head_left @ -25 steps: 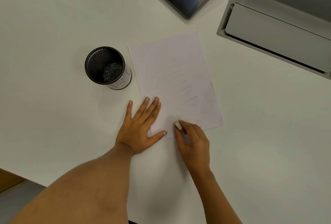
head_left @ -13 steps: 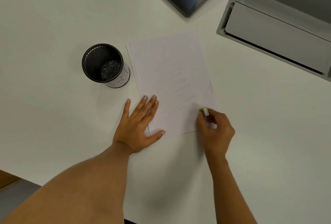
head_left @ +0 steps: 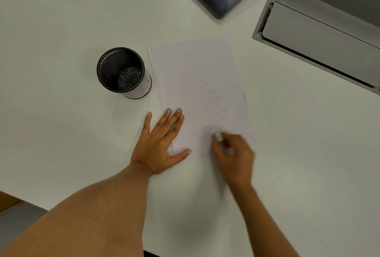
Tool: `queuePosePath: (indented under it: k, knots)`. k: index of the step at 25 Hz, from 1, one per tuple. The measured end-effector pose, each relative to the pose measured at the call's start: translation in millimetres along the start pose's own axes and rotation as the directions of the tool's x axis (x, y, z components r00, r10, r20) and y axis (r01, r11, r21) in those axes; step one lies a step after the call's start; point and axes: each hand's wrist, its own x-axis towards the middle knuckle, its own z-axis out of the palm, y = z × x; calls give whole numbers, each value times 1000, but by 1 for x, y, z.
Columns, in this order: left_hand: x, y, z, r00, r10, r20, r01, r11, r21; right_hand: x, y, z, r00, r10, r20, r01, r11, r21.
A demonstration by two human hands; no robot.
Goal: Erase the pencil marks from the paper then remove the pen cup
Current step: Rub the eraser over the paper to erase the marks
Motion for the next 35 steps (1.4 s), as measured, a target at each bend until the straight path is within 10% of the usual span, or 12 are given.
queuePosePath:
  k: [3, 8, 13, 19, 25, 30, 35]
  knots:
    - [1, 0, 1, 1000, 5, -11, -5, 1000, 1, -26, -8, 16, 962, -211, 174, 211, 977, 18]
    - [0, 1, 0, 1000, 1, -16, -1, 1000, -20, 18, 21, -20, 969, 188, -159, -181, 982, 59]
    - [0, 0, 1, 1000, 6, -6, -6, 1000, 1, -25, -12, 14, 968, -185, 171, 180, 983, 43]
    - [0, 1, -1, 1000, -2, -6, 1, 1000, -15, 36, 26, -29, 956, 243, -167, -230, 969, 94]
    - [0, 1, -1, 1000, 8, 0, -8, 1000, -5, -22, -17, 13, 970, -107, 219, 89, 992, 90]
    - [0, 0, -2, 1000, 4, 7, -4, 1000, -9, 38, 13, -16, 964, 239, -113, -220, 962, 164]
    - [0, 1, -1, 1000, 11, -3, -11, 1000, -7, -13, -23, 15, 973, 42, 228, -86, 978, 189]
